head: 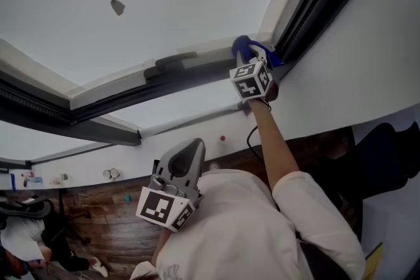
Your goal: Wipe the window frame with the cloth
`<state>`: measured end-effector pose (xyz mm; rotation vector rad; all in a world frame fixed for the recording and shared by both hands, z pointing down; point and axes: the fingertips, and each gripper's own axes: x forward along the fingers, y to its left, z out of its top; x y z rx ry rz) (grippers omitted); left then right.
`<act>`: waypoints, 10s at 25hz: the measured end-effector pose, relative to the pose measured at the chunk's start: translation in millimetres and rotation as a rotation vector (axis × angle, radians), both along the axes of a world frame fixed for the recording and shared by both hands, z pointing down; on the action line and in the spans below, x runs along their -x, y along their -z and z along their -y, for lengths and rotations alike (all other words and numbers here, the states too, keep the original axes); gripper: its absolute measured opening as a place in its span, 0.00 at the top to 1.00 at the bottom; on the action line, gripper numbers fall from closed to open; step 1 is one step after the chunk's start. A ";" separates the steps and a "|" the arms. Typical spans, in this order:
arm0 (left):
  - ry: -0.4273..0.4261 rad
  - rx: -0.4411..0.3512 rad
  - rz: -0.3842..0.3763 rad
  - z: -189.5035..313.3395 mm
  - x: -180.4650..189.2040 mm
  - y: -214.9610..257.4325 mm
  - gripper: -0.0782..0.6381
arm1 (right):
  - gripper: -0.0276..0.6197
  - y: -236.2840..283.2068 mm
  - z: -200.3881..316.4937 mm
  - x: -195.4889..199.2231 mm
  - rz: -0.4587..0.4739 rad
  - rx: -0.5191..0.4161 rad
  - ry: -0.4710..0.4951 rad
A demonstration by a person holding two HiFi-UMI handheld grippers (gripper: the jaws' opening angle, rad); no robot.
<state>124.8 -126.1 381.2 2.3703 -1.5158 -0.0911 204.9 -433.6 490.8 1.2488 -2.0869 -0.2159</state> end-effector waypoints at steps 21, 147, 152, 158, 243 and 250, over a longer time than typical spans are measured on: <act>0.033 -0.015 -0.006 -17.9 -10.6 -1.1 0.88 | 0.83 -1.8 -25.9 37.3 0.105 0.113 0.128; -0.053 -0.015 -0.086 10.8 -2.6 -1.9 0.88 | 0.83 22.6 -33.1 -102.7 0.023 -0.097 -0.176; 0.029 -0.008 -0.082 15.3 -6.0 -7.0 0.88 | 0.83 3.3 -17.5 -96.3 -0.002 -0.069 -0.113; 0.090 -0.001 -0.070 18.5 -10.0 -10.6 0.88 | 0.83 -5.4 -1.5 -92.1 0.054 -0.061 -0.083; 0.087 0.000 -0.060 -19.0 14.4 -8.5 0.88 | 0.83 -16.1 -56.5 12.3 0.028 -0.039 0.047; 0.079 -0.007 -0.063 -20.8 18.8 -7.3 0.88 | 0.83 -17.8 -59.8 18.6 0.021 -0.035 0.049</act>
